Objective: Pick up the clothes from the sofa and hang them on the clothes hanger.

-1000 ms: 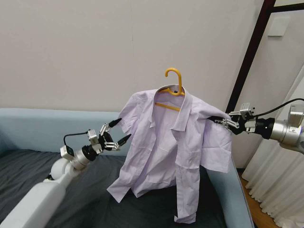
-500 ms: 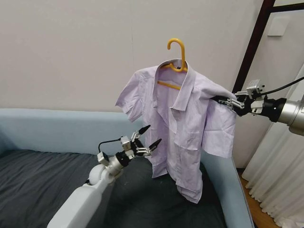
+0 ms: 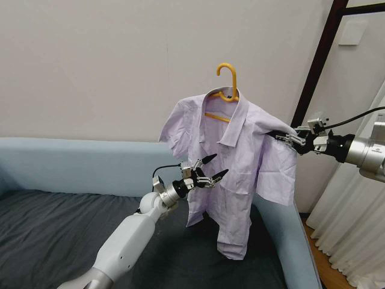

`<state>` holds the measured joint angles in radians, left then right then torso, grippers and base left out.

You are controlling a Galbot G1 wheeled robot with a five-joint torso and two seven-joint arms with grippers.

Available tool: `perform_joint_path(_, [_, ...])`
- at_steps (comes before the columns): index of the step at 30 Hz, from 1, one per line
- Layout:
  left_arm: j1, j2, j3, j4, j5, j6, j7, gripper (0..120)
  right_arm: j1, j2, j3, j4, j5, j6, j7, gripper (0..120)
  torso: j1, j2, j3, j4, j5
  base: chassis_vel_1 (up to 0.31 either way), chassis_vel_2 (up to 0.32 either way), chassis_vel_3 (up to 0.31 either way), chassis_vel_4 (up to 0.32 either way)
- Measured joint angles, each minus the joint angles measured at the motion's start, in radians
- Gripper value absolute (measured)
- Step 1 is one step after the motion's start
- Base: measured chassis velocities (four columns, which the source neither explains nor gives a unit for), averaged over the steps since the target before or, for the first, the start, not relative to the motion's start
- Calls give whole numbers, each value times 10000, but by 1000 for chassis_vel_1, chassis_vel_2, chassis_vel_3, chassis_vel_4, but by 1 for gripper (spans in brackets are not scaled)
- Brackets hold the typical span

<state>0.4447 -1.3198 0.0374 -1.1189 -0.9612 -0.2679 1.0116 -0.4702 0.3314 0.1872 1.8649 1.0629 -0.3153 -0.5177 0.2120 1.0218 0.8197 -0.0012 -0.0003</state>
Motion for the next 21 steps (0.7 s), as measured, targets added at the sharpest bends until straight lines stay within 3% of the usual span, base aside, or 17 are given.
perform_joint_path(3, [-372,-211,-11,590,-251,249,658,88,-50,54,-2,-17,-11,51,-170,0,0,0,0,2,-2,0,0,0,0])
perform_joint_path(4, [-605,-360,-78,979,-458,459,1224,79,-181,74,38,28,-25,90,-240,0,0,0,0,1,-2,0,0,0,0])
perform_joint_path(8, [-718,-526,-193,1339,-546,736,1978,67,-432,172,207,43,-82,221,-338,0,0,0,0,-1,-2,0,0,0,0])
perform_joint_path(13, [-532,-525,-224,1234,-546,835,2238,52,-540,283,271,-16,-168,358,-519,0,-1,0,0,1,-4,0,0,0,0])
perform_joint_path(17, [-433,-340,-247,1081,-566,833,2231,32,-545,378,279,-35,-186,404,-569,0,0,0,0,-1,-4,0,0,0,0])
perform_joint_path(21, [-448,-181,-227,969,-638,811,2143,22,-529,408,279,-52,-194,433,-574,0,-1,0,0,2,-5,0,0,0,0])
